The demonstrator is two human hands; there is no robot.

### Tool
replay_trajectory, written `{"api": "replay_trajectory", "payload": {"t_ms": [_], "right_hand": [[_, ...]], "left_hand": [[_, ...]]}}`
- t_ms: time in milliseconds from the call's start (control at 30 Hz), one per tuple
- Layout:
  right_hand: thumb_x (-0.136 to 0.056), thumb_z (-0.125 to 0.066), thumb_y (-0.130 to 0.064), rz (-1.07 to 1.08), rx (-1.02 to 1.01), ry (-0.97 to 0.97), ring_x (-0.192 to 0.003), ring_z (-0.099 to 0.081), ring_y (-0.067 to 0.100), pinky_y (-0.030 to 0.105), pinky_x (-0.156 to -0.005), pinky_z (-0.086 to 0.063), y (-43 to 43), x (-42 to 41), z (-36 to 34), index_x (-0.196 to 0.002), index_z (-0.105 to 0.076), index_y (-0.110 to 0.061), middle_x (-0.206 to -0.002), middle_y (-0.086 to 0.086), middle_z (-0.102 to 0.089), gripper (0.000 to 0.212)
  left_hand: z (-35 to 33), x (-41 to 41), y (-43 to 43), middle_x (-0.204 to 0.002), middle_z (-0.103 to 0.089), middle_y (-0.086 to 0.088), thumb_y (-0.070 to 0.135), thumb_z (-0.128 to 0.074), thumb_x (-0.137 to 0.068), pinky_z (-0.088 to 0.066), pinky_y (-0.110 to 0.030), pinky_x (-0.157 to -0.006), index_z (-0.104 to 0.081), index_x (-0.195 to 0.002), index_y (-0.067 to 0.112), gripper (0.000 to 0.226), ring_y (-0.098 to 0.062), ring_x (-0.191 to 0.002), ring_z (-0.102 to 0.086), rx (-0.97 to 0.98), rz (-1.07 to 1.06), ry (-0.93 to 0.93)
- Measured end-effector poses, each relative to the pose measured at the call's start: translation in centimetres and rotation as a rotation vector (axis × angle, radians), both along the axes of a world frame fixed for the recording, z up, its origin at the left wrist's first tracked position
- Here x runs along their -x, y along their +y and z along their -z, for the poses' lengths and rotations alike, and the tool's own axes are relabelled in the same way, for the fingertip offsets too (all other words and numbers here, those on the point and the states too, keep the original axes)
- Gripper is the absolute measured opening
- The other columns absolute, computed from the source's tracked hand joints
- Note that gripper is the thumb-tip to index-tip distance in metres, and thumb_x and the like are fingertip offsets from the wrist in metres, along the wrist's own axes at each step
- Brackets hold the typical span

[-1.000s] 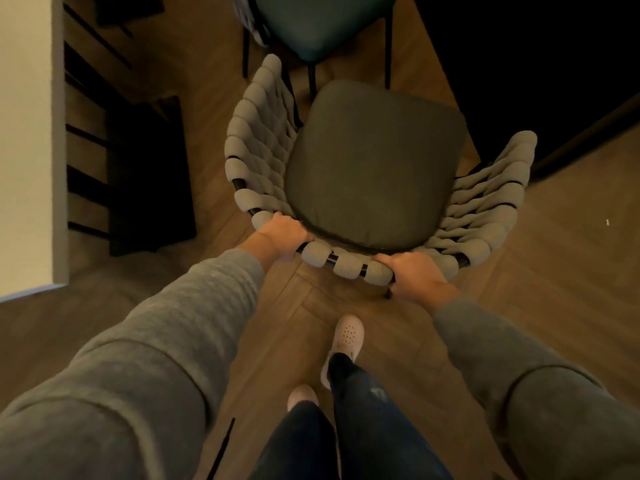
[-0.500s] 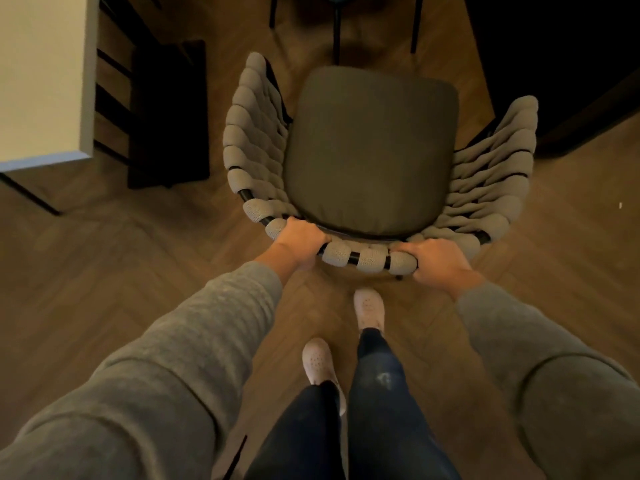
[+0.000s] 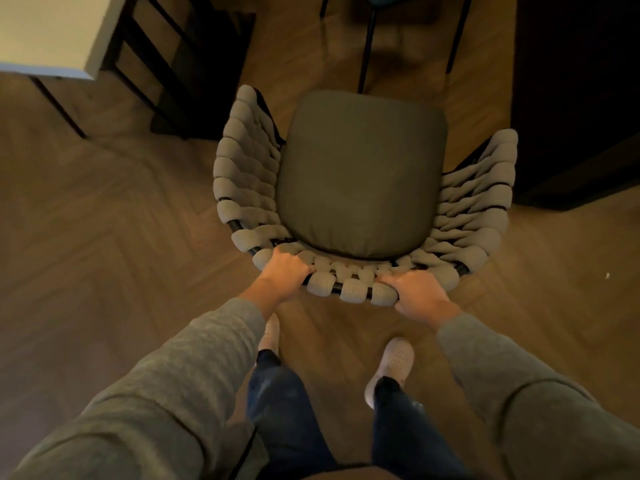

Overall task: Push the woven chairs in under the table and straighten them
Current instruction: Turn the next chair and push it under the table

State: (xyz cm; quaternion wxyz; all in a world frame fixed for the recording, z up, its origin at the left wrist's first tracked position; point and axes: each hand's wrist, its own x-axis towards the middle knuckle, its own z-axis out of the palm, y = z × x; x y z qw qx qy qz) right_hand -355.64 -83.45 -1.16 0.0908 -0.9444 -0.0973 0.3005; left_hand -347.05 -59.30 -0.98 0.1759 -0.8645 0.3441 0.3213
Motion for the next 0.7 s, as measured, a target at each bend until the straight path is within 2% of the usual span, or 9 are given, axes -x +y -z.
{"api": "replay_trajectory", "payload": {"t_ms": [100, 267, 500, 633, 700], "right_hand": [[-0.092, -0.054, -0.018, -0.1, -0.009, 0.042, -0.116, -0.056, 0.02, 0.032, -0.092, -0.044, -4.7, 0.8, -0.3, -0.135, -0.048, -0.03, -0.129, -0.002, -0.059, 0.046], [-0.089, -0.055, -0.021, -0.231, 0.056, 0.051, -0.112, -0.058, 0.018, 0.034, -0.091, -0.047, -12.3, -1.3, 0.2, -0.134, -0.048, -0.036, -0.122, -0.004, -0.064, 0.047], [-0.09, -0.057, -0.022, -0.31, 0.092, 0.0, -0.117, -0.056, 0.018, 0.035, -0.095, -0.043, -16.8, -9.5, 0.1, -0.131, -0.051, -0.038, -0.126, -0.005, -0.062, 0.044], [-0.091, -0.056, -0.023, -0.45, 0.163, -0.066, -0.123, -0.049, 0.017, 0.041, -0.101, -0.027, -17.7, -16.6, 0.4, -0.129, -0.05, -0.042, -0.13, -0.011, -0.058, 0.044], [-0.093, -0.053, -0.024, -0.508, 0.198, -0.094, -0.122, -0.048, 0.019, 0.041, -0.101, -0.025, -18.0, -19.7, 0.4, -0.129, -0.05, -0.042, -0.131, -0.011, -0.057, 0.041]], "left_hand": [[0.6, 3.3, -3.7, -0.113, -0.063, 0.002, 0.021, -0.049, -0.095, -0.036, -0.046, -0.1, -0.053, -0.123, 0.033, 0.031, -0.023, -0.106, -0.058, 0.018, -0.108, 0.004], [1.0, 5.6, -10.0, -0.114, -0.063, 0.0, 0.027, -0.049, -0.094, -0.04, -0.045, -0.097, -0.05, -0.129, 0.03, 0.035, -0.024, -0.108, -0.058, 0.053, -0.221, 0.021], [0.8, 0.8, -14.9, -0.113, -0.065, 0.0, 0.026, -0.052, -0.093, -0.046, -0.043, -0.094, -0.055, -0.123, 0.028, 0.029, -0.023, -0.104, -0.06, 0.138, -0.366, -0.011], [0.9, -3.3, -16.5, -0.115, -0.064, -0.001, 0.026, -0.055, -0.093, -0.048, -0.041, -0.093, -0.054, -0.124, 0.026, 0.031, -0.022, -0.104, -0.06, 0.157, -0.459, -0.015], [0.9, -5.0, -17.1, -0.115, -0.064, -0.002, 0.026, -0.055, -0.093, -0.049, -0.039, -0.092, -0.052, -0.126, 0.025, 0.033, -0.022, -0.104, -0.06, 0.158, -0.497, -0.022]]}}
